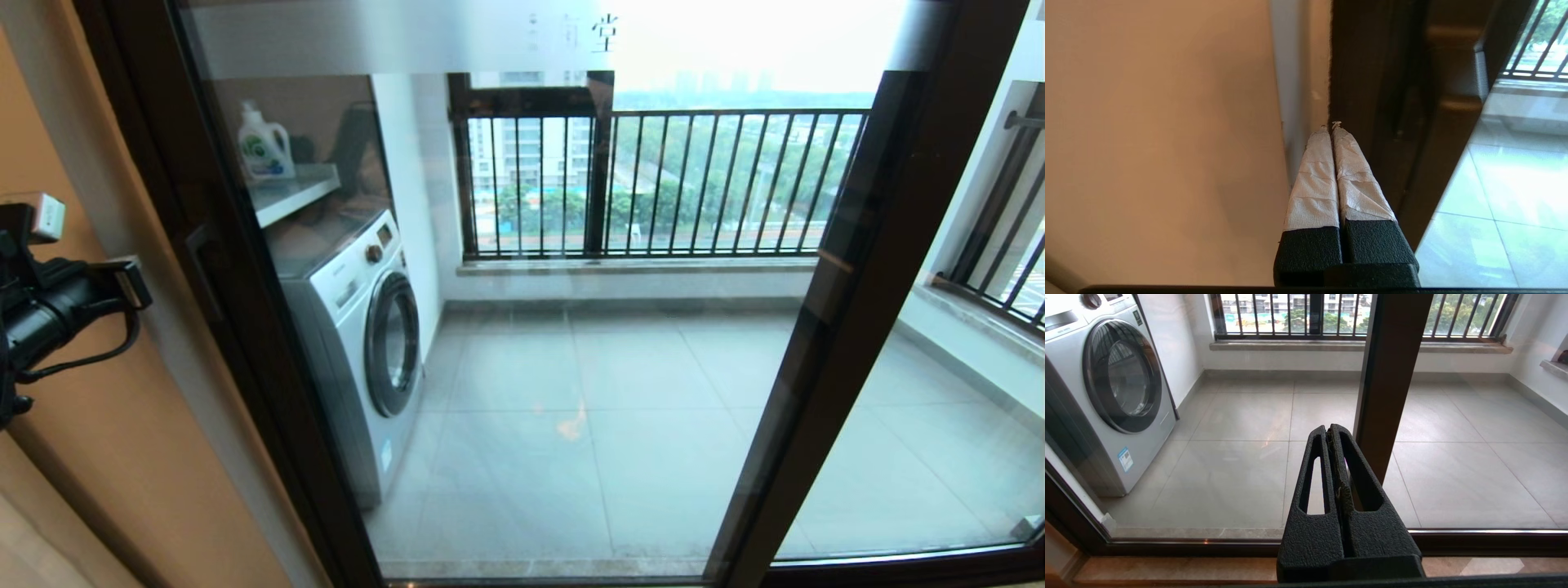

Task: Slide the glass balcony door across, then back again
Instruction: Open the slid door

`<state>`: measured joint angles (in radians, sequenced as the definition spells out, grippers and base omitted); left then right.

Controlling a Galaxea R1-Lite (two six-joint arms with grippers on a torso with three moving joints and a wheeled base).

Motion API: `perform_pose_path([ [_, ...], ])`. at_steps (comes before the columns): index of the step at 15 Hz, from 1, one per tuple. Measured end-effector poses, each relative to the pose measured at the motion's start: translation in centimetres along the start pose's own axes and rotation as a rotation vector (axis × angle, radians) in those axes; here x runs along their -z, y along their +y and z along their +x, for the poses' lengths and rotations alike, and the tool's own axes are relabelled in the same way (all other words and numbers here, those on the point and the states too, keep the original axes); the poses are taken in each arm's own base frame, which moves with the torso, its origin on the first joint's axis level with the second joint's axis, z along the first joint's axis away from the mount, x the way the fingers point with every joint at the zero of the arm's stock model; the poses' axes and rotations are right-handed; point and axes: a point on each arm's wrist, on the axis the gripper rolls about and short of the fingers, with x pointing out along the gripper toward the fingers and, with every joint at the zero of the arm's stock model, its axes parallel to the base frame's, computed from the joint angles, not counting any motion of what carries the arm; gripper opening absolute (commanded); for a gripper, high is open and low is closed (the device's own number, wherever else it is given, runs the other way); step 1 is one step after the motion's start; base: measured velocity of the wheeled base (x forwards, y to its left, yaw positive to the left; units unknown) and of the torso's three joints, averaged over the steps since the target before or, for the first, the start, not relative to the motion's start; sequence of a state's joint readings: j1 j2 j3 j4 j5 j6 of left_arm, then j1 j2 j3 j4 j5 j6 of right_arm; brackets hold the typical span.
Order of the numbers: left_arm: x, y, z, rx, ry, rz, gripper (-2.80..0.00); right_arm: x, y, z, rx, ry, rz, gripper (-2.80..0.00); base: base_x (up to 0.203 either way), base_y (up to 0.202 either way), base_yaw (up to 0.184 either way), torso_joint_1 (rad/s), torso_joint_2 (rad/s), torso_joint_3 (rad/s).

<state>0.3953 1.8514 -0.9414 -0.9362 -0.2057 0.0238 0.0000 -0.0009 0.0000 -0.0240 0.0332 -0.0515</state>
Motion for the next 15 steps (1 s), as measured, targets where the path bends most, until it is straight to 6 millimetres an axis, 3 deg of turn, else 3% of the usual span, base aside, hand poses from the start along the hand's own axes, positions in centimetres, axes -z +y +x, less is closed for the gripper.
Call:
perform_pose_path([
  [6, 0.4, -0.1, 0.9, 0.01, 0.004, -0.001, -2.8, 0.0, 0.0, 0.0, 0.0, 0.0, 0.0, -2.8, 0.0, 0.0, 0.0, 0.0, 0.0, 0.0],
  [10, -0.2, -1.5, 0.9, 0.046, -0.013, 0.001, -2.8, 0.0, 0.0, 0.0, 0.0, 0.0, 0.0, -2.8, 0.0, 0.0, 0.0, 0.0, 0.0, 0.0],
  [15, -0.2, -2.8, -0.4, 0.066, 0.003, 0.016, -2.8, 0.0, 0.0, 0.0, 0.0, 0.0, 0.0, -2.8, 0.0, 0.0, 0.0, 0.0, 0.0, 0.0],
])
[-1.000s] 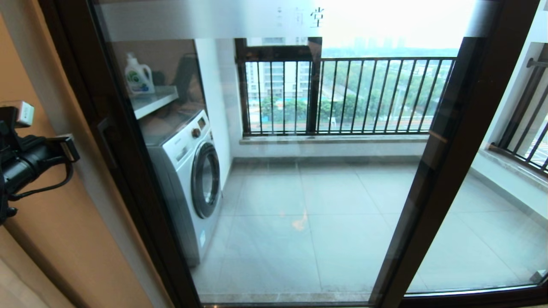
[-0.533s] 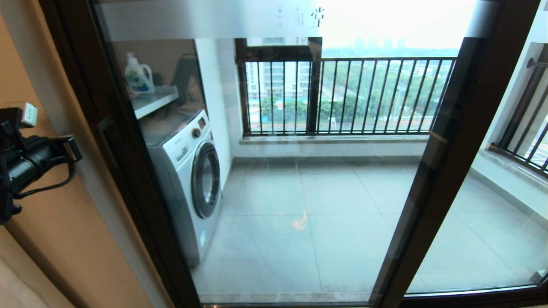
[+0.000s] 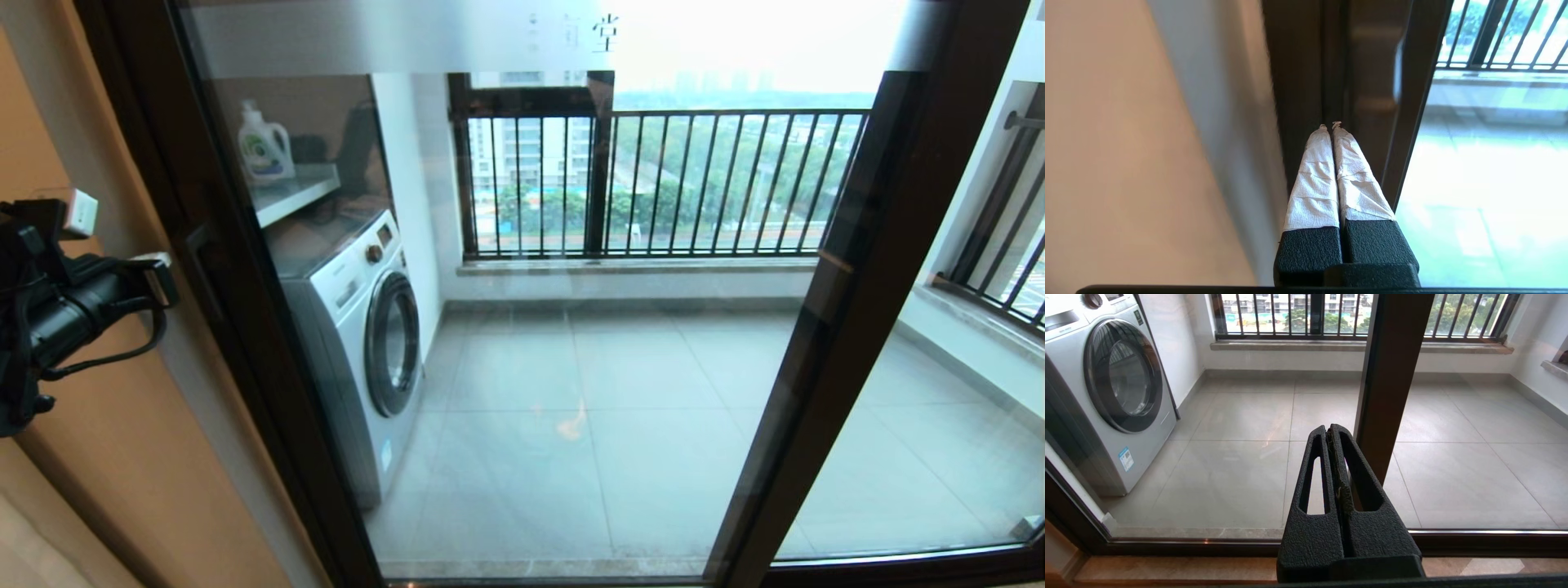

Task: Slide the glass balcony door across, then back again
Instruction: Open the slid door

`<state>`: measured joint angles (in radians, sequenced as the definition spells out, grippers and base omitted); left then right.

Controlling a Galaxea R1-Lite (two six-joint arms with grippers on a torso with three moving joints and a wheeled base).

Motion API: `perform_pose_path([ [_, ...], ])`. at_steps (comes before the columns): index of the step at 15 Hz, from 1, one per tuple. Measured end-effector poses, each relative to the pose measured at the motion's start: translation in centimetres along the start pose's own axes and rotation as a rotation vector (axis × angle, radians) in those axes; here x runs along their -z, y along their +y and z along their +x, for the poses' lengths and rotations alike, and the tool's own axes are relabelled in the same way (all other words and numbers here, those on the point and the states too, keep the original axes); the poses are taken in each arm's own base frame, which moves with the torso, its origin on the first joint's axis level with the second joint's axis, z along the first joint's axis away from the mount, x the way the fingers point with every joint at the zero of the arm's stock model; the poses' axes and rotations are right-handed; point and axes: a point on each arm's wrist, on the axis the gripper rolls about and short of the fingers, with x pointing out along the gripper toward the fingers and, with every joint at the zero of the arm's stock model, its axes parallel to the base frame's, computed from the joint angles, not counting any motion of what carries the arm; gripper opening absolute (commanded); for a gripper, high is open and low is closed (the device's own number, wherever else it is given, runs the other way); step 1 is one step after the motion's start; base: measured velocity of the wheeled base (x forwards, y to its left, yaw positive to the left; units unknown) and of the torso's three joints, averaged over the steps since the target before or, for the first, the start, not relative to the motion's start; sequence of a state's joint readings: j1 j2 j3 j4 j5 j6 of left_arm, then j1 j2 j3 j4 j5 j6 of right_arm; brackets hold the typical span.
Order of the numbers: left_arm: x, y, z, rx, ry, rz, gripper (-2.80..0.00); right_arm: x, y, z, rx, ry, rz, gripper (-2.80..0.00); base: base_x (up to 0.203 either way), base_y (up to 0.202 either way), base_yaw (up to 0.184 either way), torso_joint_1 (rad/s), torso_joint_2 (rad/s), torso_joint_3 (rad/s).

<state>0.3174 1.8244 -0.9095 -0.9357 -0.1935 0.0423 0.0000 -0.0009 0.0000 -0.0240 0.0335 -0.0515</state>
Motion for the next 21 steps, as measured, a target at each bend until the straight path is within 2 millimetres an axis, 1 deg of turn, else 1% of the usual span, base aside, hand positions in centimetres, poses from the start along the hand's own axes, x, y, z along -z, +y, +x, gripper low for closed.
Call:
perform_pose_path([
  [2, 0.1, -0.2, -0.6, 0.007, 0.008, 0.0, -2.8, 0.0, 0.0, 0.0, 0.0, 0.0, 0.0, -2.8, 0.0, 0.0, 0.0, 0.0, 0.0, 0.0],
  [4, -0.2, -0.1, -0.4, 0.004, -0.005, 0.019, -2.8, 0.0, 0.0, 0.0, 0.0, 0.0, 0.0, -2.8, 0.0, 0.0, 0.0, 0.0, 0.0, 0.0],
  [6, -0.2, 0.0, 0.4, -0.002, -0.012, 0.045, -2.8, 0.0, 0.0, 0.0, 0.0, 0.0, 0.0, -2.8, 0.0, 0.0, 0.0, 0.0, 0.0, 0.0],
  [11, -0.4, 0.7, 3.2, -0.011, -0.048, 0.058, -2.8, 0.0, 0.0, 0.0, 0.001, 0.0, 0.0, -2.8, 0.0, 0.0, 0.0, 0.0, 0.0, 0.0],
  [14, -0.2, 0.7, 3.8, -0.008, -0.046, 0.057, -2.8, 0.0, 0.0, 0.0, 0.0, 0.0, 0.0, -2.8, 0.0, 0.0, 0.0, 0.0, 0.0, 0.0],
  [17, -0.4, 0.2, 4.2, 0.008, -0.056, 0.058, -2.8, 0.0, 0.0, 0.0, 0.0, 0.0, 0.0, -2.8, 0.0, 0.0, 0.0, 0.0, 0.0, 0.0],
  [21, -0.7, -1.4, 4.4, 0.042, -0.063, 0.056, -2.8, 0.0, 0.0, 0.0, 0.001, 0.0, 0.0, -2.8, 0.0, 0.0, 0.0, 0.0, 0.0, 0.0],
])
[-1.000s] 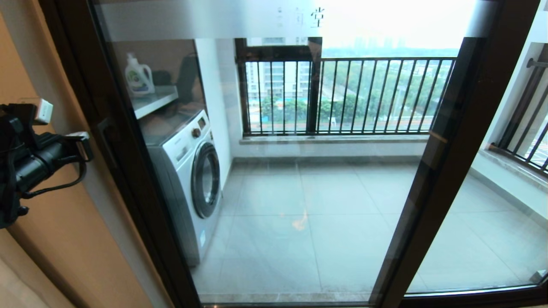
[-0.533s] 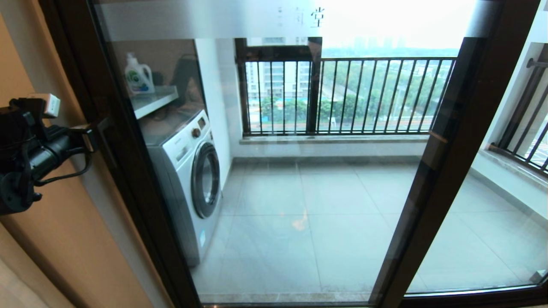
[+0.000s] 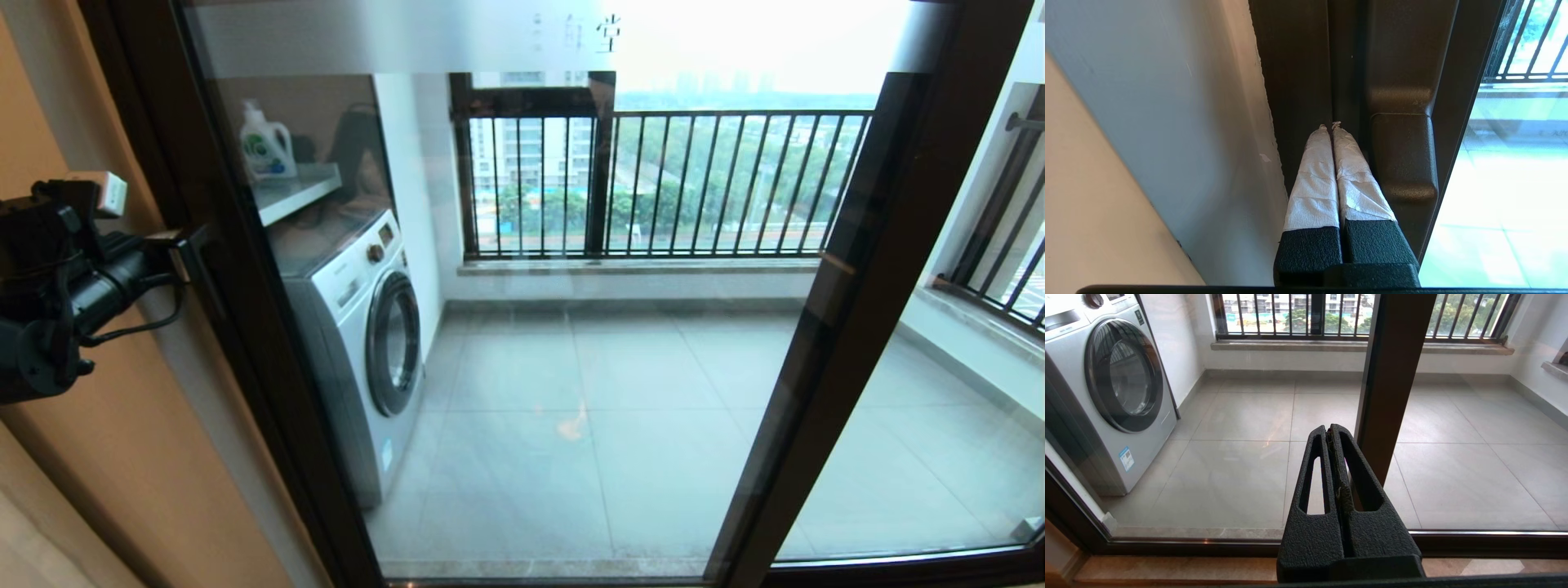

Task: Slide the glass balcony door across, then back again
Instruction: Open the slid door

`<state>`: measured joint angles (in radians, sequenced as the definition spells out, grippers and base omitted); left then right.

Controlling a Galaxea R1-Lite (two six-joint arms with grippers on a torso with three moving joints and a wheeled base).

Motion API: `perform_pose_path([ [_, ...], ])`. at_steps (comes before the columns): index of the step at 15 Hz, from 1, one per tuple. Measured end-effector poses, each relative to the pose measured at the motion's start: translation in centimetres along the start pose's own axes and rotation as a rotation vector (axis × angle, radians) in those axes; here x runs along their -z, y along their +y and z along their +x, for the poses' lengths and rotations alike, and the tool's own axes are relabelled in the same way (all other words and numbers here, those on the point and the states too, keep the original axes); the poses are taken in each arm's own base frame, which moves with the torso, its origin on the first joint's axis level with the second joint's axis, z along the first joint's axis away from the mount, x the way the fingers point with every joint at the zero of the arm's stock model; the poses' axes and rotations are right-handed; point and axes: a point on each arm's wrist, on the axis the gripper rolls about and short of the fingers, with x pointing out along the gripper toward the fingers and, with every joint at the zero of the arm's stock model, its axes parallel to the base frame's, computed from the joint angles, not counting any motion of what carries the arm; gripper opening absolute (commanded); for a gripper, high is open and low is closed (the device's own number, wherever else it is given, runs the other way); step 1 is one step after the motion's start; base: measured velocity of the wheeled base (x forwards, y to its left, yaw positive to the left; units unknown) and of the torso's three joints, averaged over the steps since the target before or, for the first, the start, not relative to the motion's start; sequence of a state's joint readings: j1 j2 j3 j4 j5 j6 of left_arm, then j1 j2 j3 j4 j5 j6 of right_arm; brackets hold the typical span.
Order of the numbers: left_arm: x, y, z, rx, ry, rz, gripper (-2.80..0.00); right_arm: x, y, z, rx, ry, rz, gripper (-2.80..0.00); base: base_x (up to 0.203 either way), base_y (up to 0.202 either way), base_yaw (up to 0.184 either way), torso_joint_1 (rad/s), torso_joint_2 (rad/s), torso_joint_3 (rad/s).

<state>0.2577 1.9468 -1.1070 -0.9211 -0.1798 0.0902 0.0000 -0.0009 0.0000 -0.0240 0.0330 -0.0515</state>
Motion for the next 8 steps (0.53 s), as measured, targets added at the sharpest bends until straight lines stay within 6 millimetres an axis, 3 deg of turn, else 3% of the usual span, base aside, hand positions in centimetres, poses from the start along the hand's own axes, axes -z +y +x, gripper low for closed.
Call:
perform_pose_path([
  [8, -0.5, -1.9, 0.1, 0.048, -0.007, -0.004, -2.8, 0.0, 0.0, 0.0, 0.0, 0.0, 0.0, -2.8, 0.0, 0.0, 0.0, 0.0, 0.0, 0.0],
])
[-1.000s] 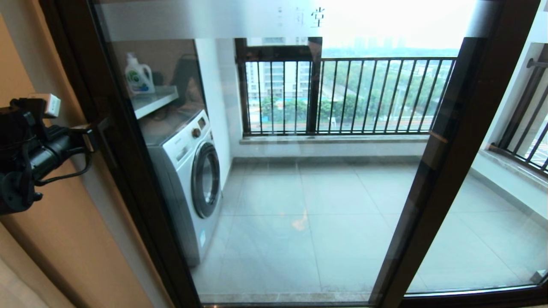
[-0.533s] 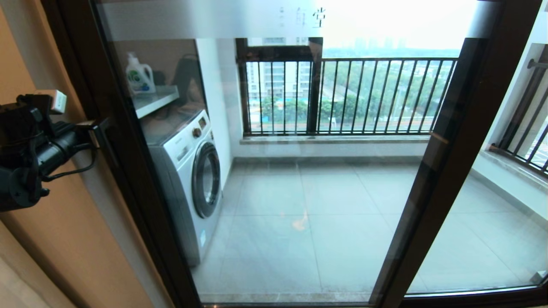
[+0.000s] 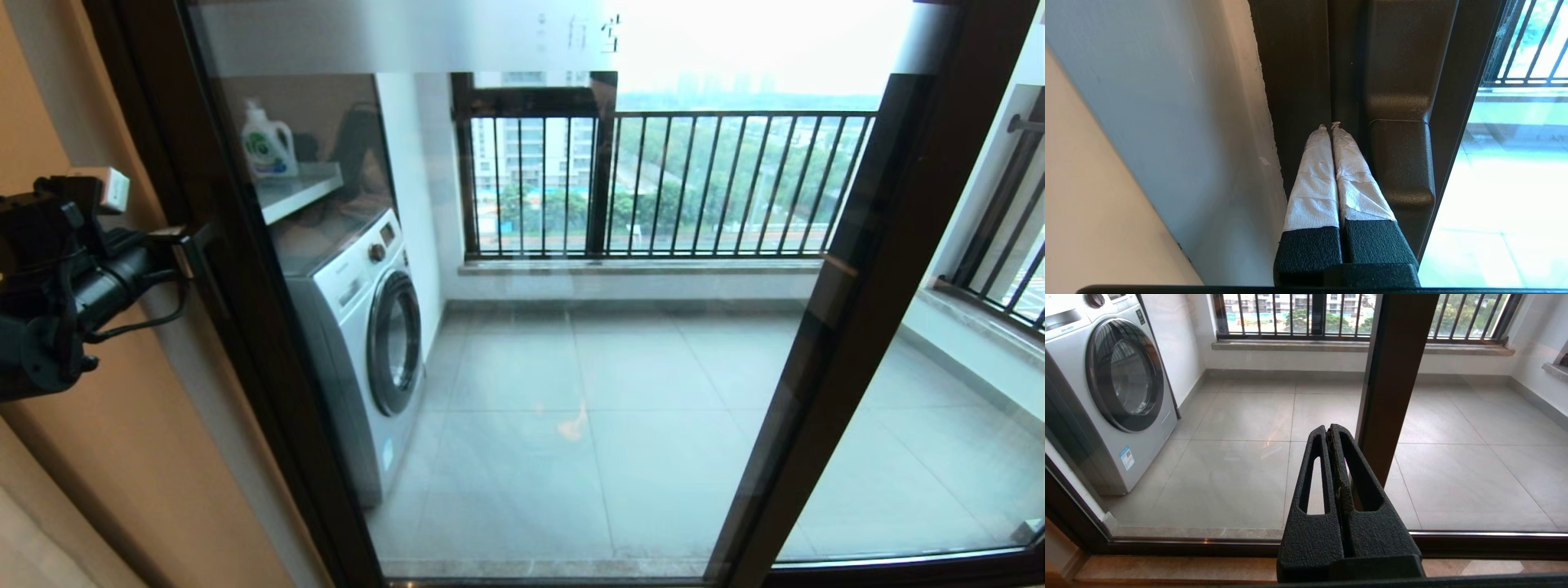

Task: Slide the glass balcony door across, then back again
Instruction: Open the slid door

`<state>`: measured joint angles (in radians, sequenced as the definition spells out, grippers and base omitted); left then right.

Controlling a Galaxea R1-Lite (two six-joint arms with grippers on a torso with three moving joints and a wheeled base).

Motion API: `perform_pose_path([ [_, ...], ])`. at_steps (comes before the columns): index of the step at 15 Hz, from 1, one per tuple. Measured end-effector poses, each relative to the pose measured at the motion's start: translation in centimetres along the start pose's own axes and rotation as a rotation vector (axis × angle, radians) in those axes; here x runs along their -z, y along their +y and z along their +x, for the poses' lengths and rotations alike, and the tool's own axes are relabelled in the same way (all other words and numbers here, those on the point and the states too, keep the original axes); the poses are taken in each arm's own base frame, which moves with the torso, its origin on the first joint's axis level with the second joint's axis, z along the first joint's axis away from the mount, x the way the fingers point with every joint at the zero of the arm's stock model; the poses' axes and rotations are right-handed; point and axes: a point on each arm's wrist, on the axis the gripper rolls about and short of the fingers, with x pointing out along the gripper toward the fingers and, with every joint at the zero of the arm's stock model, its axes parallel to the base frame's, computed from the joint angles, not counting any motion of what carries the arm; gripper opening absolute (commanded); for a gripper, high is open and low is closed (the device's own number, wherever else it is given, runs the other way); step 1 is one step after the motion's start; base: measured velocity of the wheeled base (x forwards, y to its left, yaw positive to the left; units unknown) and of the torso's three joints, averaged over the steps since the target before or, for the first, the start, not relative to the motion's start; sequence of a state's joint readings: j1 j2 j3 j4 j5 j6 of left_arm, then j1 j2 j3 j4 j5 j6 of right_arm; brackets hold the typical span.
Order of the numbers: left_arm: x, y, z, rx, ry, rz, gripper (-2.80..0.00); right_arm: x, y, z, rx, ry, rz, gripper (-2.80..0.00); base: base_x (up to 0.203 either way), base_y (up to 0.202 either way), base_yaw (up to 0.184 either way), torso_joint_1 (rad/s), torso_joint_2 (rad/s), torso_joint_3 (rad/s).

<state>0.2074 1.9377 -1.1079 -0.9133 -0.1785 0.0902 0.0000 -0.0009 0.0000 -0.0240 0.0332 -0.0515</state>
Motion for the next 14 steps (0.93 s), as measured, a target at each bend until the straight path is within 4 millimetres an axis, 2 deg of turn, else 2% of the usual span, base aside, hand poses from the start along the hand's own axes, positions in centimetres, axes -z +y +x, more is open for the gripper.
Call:
perform_pose_path([
  [4, -0.04, -0.8, 0.07, 0.021, -0.001, -0.002, -2.8, 0.0, 0.0, 0.0, 0.0, 0.0, 0.0, -2.8, 0.0, 0.0, 0.0, 0.0, 0.0, 0.0],
  [14, -0.21, -1.18, 0.11, 0.014, -0.003, -0.002, -2.8, 0.0, 0.0, 0.0, 0.0, 0.0, 0.0, -2.8, 0.0, 0.0, 0.0, 0.0, 0.0, 0.0],
])
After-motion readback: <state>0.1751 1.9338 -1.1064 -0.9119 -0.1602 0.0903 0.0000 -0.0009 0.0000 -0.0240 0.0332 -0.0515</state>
